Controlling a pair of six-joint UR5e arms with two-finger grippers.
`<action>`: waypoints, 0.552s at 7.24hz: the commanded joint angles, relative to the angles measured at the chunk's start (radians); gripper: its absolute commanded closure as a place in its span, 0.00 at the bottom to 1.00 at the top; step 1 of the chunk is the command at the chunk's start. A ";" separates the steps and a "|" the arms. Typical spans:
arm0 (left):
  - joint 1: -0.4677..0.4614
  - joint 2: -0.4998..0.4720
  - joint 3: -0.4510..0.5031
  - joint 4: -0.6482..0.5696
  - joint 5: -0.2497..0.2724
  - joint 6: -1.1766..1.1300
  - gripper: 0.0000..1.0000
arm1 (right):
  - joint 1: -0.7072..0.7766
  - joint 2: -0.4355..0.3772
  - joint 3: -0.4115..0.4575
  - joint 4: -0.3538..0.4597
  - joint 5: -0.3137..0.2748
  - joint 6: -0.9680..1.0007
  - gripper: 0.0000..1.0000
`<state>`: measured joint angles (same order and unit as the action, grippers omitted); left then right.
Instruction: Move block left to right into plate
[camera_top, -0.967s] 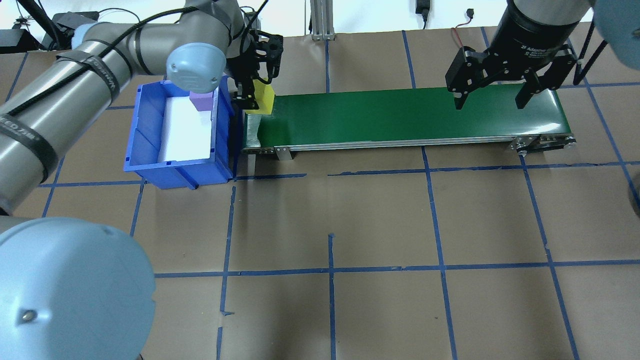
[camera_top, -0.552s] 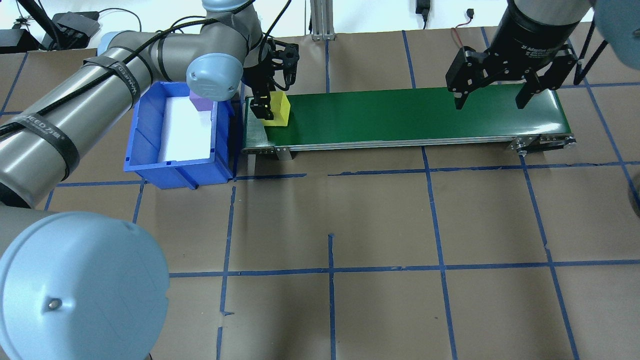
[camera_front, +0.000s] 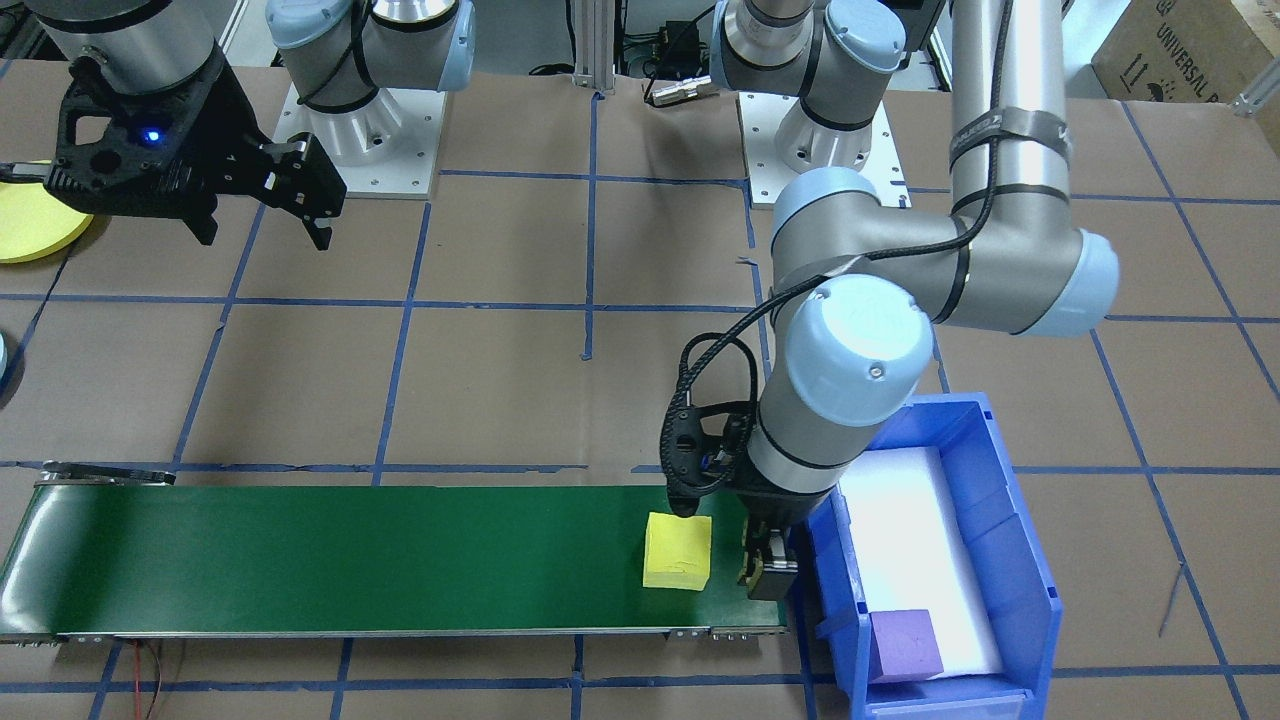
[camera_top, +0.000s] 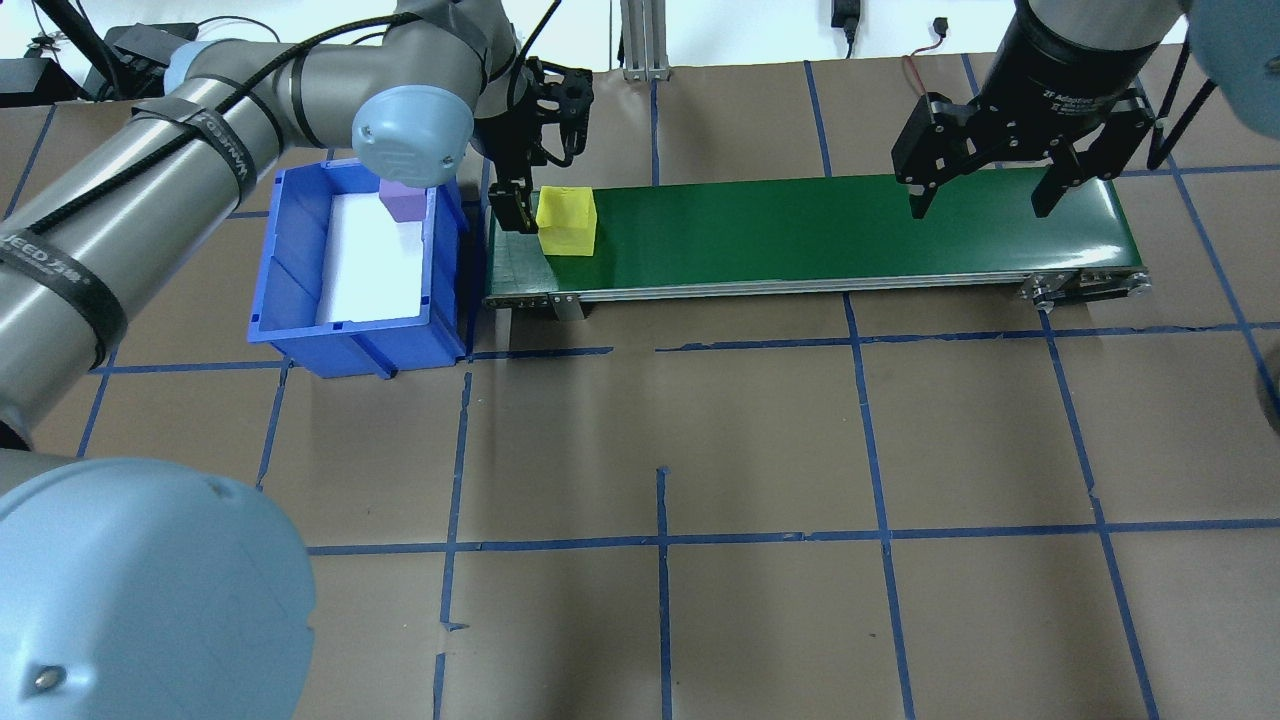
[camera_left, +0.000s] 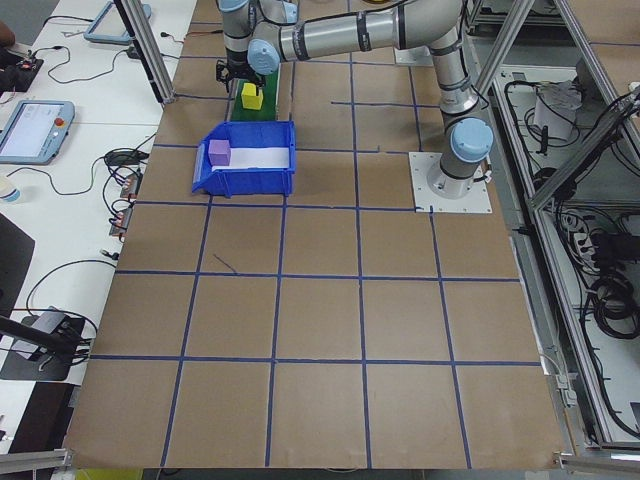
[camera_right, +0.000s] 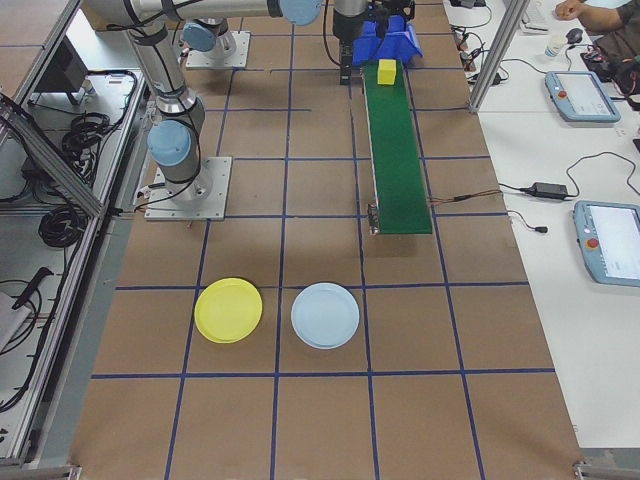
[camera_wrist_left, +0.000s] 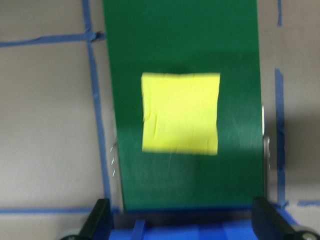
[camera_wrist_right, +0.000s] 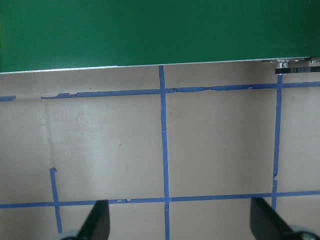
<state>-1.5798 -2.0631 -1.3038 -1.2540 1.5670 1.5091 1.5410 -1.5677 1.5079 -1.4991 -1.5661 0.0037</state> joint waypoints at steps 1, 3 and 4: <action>0.116 -0.066 0.075 0.007 0.015 0.064 0.00 | 0.001 0.000 0.000 -0.001 0.000 -0.001 0.00; 0.126 -0.184 0.172 0.022 0.002 0.103 0.00 | 0.001 0.000 0.000 -0.001 0.000 0.001 0.00; 0.126 -0.208 0.158 0.024 0.002 0.106 0.00 | 0.001 0.000 0.000 0.000 0.000 0.001 0.00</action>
<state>-1.4577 -2.2276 -1.1531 -1.2340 1.5717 1.6030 1.5416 -1.5677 1.5079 -1.4996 -1.5662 0.0041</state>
